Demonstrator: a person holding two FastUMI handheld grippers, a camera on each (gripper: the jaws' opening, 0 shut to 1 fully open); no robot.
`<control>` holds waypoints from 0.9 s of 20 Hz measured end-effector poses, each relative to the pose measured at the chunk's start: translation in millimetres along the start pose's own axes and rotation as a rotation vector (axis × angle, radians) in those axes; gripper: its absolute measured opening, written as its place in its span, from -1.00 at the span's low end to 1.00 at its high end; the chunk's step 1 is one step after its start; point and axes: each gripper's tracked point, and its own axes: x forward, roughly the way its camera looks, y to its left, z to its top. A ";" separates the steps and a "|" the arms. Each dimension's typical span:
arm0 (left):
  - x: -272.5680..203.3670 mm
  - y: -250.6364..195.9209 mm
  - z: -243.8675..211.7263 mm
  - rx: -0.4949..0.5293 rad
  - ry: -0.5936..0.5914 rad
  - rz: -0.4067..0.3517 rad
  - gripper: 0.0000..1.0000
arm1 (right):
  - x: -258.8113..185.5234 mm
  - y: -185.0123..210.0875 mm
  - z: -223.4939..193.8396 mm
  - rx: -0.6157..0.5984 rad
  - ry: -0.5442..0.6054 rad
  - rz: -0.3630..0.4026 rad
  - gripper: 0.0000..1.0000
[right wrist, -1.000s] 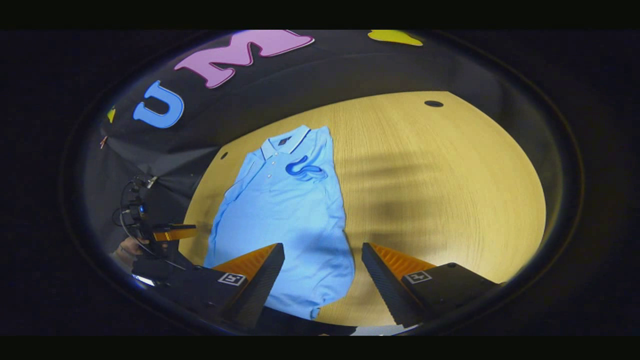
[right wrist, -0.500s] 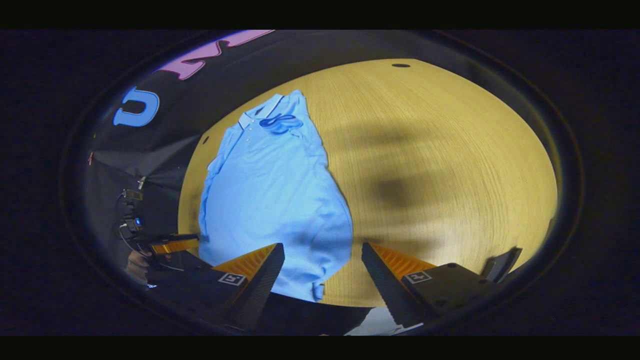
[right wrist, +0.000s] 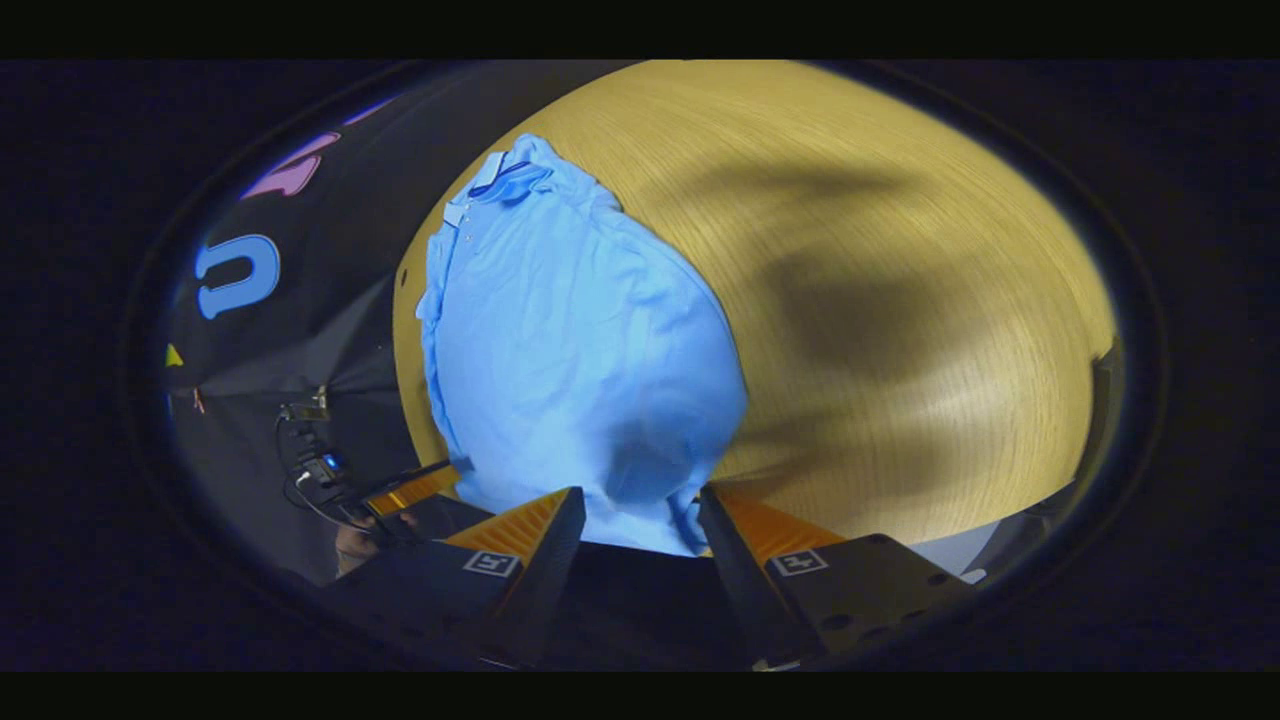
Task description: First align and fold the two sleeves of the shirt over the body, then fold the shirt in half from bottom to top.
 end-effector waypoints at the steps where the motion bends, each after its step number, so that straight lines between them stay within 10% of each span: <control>1: 1.1 0.8 -0.1 0.014 0.002 0.014 0.82 | 2.6 -3.2 -1.4 0.014 0.005 -0.007 0.45; 4: 5.4 -7.8 -8.5 0.034 0.038 -0.042 0.52 | 11.7 -6.6 -4.1 0.000 0.015 -0.020 -0.41; 5: 10.1 -14.9 -14.3 -0.007 0.063 -0.095 0.05 | 12.6 -7.8 -4.9 -0.003 0.009 -0.019 -0.65; 8: 15.4 -32.5 -15.4 -0.174 0.076 -0.238 -0.79 | 7.4 -7.2 -8.9 -0.010 -0.020 -0.004 -0.74; 9: 14.6 -28.4 -12.4 -0.168 0.061 -0.232 -0.85 | 5.8 -9.4 -5.1 -0.010 -0.025 -0.008 -0.99; 18: -30.8 -39.4 43.7 -0.032 -0.103 -0.252 -0.89 | -13.4 62.7 32.9 -0.079 -0.104 0.215 -0.86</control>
